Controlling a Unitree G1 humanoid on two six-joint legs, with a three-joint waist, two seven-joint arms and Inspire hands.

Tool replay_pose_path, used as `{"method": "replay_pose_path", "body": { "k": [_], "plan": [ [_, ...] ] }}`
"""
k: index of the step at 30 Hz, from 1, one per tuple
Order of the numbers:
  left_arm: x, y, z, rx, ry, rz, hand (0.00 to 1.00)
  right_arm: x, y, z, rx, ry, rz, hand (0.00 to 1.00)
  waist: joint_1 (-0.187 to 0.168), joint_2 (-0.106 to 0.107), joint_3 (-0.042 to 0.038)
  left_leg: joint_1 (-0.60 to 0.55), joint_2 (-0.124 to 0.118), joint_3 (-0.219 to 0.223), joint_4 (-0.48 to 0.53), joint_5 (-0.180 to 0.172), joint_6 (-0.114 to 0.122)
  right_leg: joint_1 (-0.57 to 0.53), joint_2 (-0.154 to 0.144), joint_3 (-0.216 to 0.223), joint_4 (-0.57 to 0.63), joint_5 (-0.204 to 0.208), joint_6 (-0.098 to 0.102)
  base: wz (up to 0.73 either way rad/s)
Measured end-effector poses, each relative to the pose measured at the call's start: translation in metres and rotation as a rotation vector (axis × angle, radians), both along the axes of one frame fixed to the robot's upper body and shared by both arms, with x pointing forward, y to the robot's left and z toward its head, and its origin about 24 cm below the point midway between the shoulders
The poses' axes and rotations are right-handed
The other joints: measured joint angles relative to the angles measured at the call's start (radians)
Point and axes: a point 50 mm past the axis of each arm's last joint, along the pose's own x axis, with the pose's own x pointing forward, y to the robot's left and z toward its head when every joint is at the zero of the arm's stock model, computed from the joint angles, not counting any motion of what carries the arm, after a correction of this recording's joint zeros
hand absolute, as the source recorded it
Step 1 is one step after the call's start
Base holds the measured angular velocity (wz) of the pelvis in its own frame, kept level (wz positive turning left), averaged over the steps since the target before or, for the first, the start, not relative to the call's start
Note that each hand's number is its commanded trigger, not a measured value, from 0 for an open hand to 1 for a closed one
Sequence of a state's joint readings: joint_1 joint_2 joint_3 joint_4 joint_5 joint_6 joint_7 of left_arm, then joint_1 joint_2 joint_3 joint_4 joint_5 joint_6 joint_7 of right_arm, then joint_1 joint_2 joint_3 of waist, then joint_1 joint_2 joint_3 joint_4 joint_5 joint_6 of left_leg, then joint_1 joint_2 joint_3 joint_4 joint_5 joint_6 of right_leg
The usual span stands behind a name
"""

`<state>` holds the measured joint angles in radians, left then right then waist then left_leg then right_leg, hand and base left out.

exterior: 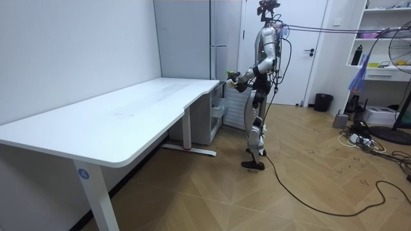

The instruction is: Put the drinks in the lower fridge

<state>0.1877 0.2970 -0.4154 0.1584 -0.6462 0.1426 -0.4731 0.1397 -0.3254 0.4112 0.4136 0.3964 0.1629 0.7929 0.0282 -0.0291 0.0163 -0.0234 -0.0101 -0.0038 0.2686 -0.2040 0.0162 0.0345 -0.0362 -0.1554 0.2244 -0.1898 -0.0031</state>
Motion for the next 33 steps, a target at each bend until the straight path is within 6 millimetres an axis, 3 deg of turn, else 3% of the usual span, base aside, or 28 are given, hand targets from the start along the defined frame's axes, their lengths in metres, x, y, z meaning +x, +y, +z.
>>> {"method": "replay_pose_path", "body": {
  "k": [2, 3, 4, 14, 33],
  "plan": [
    [0.000, 0.000, 0.000, 0.001, 0.001, -0.002, 1.00, 0.000, 0.000, 0.000, -0.001, 0.001, -0.002, 1.00, 0.001, 0.000, 0.0002, -0.001, 0.000, 0.000, 0.000, 0.000, 0.000, 0.000, 0.000, 0.000, 0.000, 0.000, 0.000, 0.00],
    [0.000, 0.000, 0.000, 0.001, 0.001, -0.002, 0.68, 0.000, 0.000, 0.000, 0.000, 0.002, -0.005, 1.00, 0.001, 0.000, 0.0002, -0.001, 0.000, 0.000, 0.000, 0.000, 0.000, -0.001, 0.000, 0.001, 0.000, 0.000, 0.000, 0.00],
    [0.000, 0.000, 0.000, 0.002, 0.001, -0.003, 0.00, 0.000, 0.000, 0.000, 0.000, 0.002, -0.005, 1.00, 0.001, 0.000, 0.0002, -0.001, 0.000, 0.001, 0.000, 0.000, 0.000, -0.001, 0.000, 0.001, 0.000, 0.000, 0.000, 0.00],
    [0.003, 0.001, 0.002, 0.008, -0.011, -0.003, 0.00, -0.002, -0.002, 0.000, 0.012, 0.013, -0.008, 1.00, 0.001, 0.001, -0.0006, -0.001, 0.000, 0.001, 0.001, 0.000, 0.000, -0.001, 0.000, 0.000, 0.000, 0.000, 0.000, 0.00],
    [0.025, -0.004, 0.027, -0.023, -0.129, 0.015, 0.00, -0.003, 0.003, 0.003, 0.096, 0.024, 0.018, 1.00, 0.001, 0.008, -0.0053, -0.005, 0.013, 0.024, 0.017, -0.003, 0.000, -0.013, 0.004, 0.016, 0.016, 0.000, -0.001, -0.03]
  ]
}}
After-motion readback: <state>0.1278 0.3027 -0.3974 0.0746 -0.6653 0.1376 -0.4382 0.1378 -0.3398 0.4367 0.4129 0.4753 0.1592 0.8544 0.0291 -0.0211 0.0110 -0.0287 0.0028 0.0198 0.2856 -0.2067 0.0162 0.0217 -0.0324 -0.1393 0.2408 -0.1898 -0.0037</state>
